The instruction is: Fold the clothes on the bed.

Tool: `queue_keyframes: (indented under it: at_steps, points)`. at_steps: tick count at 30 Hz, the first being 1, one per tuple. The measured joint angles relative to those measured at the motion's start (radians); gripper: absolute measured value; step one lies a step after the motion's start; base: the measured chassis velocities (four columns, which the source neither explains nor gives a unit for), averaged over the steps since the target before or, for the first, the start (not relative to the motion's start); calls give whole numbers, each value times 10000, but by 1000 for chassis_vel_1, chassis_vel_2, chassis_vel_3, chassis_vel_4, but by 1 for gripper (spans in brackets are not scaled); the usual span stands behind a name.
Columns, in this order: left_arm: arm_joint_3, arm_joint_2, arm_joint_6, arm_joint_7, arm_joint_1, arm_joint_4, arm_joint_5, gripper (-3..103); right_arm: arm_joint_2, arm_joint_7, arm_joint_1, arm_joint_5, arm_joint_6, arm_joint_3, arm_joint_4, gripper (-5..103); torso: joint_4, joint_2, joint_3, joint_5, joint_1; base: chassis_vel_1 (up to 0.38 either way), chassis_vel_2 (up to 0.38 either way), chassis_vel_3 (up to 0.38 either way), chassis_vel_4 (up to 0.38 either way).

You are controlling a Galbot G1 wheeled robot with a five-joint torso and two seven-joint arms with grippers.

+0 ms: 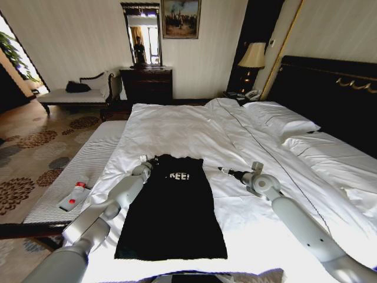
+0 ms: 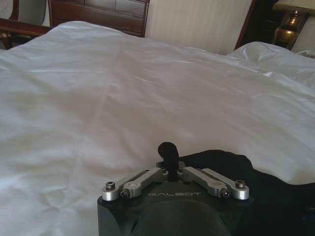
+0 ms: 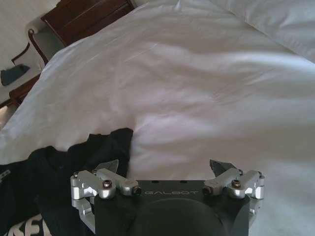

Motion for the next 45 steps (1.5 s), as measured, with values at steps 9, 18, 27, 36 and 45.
queue_keyframes:
  at_steps: [9,18,27,36,45]
  points:
    - [-47,313,24,-270,228,-434,-107,1,1142,-327,1557,-46,-1,-599,-1842,100,4,1,0,-3,1,0,0,0,0]
    - [-57,547,26,-391,421,-821,-211,1,2027,-671,2215,-531,51,-1155,-3166,100,2,0,0,-2,1,0,0,0,0]
    - [-23,559,26,-454,450,-963,-279,1,2834,-1069,2815,-773,304,-1561,-4142,100,5,1,0,-3,1,0,0,0,0]
    - [4,538,26,-438,490,-967,-284,1,3375,-1317,3274,-1001,461,-1779,-5111,100,5,1,0,-2,0,0,0,0,0]
    - [-3,508,26,-407,546,-977,-341,1,3940,-1750,3955,-1316,619,-1677,-6512,100,4,1,0,-1,0,0,0,0,0]
